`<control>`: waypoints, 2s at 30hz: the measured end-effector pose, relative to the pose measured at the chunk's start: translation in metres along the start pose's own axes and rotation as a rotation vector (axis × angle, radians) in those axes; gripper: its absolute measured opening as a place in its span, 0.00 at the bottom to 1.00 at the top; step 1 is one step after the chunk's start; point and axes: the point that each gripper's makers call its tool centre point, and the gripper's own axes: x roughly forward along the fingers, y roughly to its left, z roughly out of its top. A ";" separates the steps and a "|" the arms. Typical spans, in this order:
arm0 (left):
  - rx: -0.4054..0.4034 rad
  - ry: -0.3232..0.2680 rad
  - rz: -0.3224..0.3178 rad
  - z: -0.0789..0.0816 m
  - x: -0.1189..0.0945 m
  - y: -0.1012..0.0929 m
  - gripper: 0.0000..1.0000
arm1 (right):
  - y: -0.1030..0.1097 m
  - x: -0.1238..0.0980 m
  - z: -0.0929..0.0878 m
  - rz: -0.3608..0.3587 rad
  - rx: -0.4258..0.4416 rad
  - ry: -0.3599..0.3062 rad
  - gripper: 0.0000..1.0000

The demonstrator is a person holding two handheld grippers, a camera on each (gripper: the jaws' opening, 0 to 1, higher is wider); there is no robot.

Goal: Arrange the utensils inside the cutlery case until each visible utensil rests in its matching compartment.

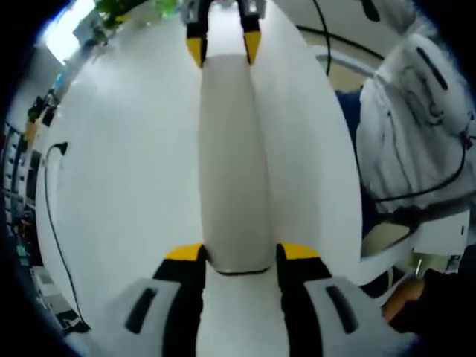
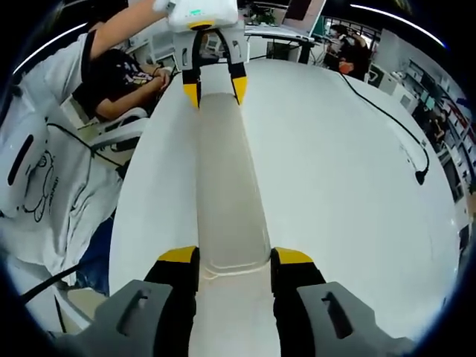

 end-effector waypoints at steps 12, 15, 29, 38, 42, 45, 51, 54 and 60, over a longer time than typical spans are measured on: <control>0.003 -0.013 0.007 0.000 0.000 0.000 0.40 | -0.001 0.002 -0.001 0.000 -0.003 0.007 0.39; 0.002 -0.014 0.005 0.000 0.001 0.000 0.40 | -0.001 0.002 -0.001 0.000 -0.006 0.004 0.39; -0.003 -0.022 -0.006 -0.001 0.003 -0.001 0.41 | -0.001 0.002 -0.001 0.006 -0.005 -0.007 0.39; -0.004 -0.029 -0.003 -0.002 0.000 -0.001 0.40 | -0.001 -0.001 0.002 -0.007 -0.021 0.005 0.39; -0.004 -0.027 -0.002 -0.004 0.000 -0.003 0.40 | 0.000 -0.001 0.005 -0.010 -0.029 0.010 0.39; -0.004 -0.025 0.001 -0.006 0.000 -0.003 0.40 | 0.000 -0.001 0.007 -0.013 -0.035 0.013 0.39; -0.002 -0.017 -0.001 -0.007 0.000 -0.004 0.40 | 0.000 0.000 0.008 -0.016 -0.037 0.024 0.38; 0.003 -0.017 0.002 -0.006 0.001 -0.003 0.40 | -0.001 0.000 0.006 -0.020 -0.039 0.027 0.38; 0.001 -0.020 -0.002 -0.006 0.001 -0.003 0.40 | -0.001 0.001 0.005 -0.022 -0.041 0.026 0.38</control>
